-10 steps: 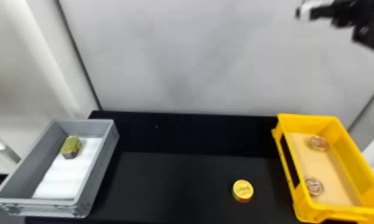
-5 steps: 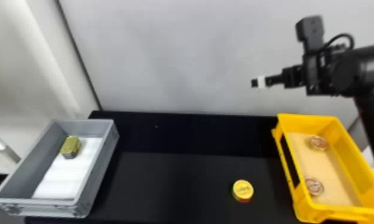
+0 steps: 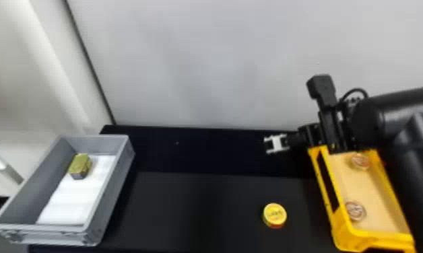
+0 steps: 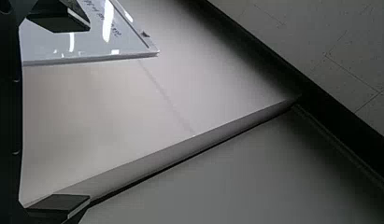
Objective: Pick up the round yellow can and place it in the yellow rectangular box
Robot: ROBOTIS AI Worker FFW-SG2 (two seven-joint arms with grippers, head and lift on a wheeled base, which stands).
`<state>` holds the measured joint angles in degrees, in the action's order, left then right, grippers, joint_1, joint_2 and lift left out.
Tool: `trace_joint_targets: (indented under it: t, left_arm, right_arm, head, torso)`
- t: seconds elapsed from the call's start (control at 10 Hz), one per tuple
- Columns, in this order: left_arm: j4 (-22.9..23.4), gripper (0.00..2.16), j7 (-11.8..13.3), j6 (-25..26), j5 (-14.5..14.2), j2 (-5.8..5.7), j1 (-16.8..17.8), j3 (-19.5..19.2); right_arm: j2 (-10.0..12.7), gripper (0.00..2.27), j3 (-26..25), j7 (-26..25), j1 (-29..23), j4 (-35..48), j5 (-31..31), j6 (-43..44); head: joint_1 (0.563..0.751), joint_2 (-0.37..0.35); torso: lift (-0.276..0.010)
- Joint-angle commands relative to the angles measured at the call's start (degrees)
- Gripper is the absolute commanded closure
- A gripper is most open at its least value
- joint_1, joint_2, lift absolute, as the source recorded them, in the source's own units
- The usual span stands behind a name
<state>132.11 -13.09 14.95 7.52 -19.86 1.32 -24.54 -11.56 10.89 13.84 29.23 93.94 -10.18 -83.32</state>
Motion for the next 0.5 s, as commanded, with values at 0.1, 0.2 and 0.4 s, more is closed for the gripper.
trace_joint_targets:
  t: [0.1, 0.2, 0.4]
  left_arm:
    - [-0.5, 0.0, 0.0, -0.1, -0.1, -0.19, 0.4, 0.4]
    - [-0.5, 0.0, 0.0, -0.1, -0.1, -0.19, 0.6, 0.4]
    - [-0.5, 0.0, -0.1, -0.2, -0.1, -0.19, 0.6, 0.5]
  right_arm:
    - [0.7, 0.08, -1.6, 0.3, -8.0, 1.3, -1.8, -2.9]
    - [0.7, 0.08, -1.1, 0.3, -9.1, 0.5, -1.7, -2.4]
    - [-0.6, 0.06, 0.7, 2.9, -9.8, -4.2, -1.5, 0.4]
  head:
    - [0.694, 0.054]
    - [0.694, 0.054]
    - [0.694, 0.054]
  torso:
    - [-0.003]
    - [-0.003]
    - [-0.003]
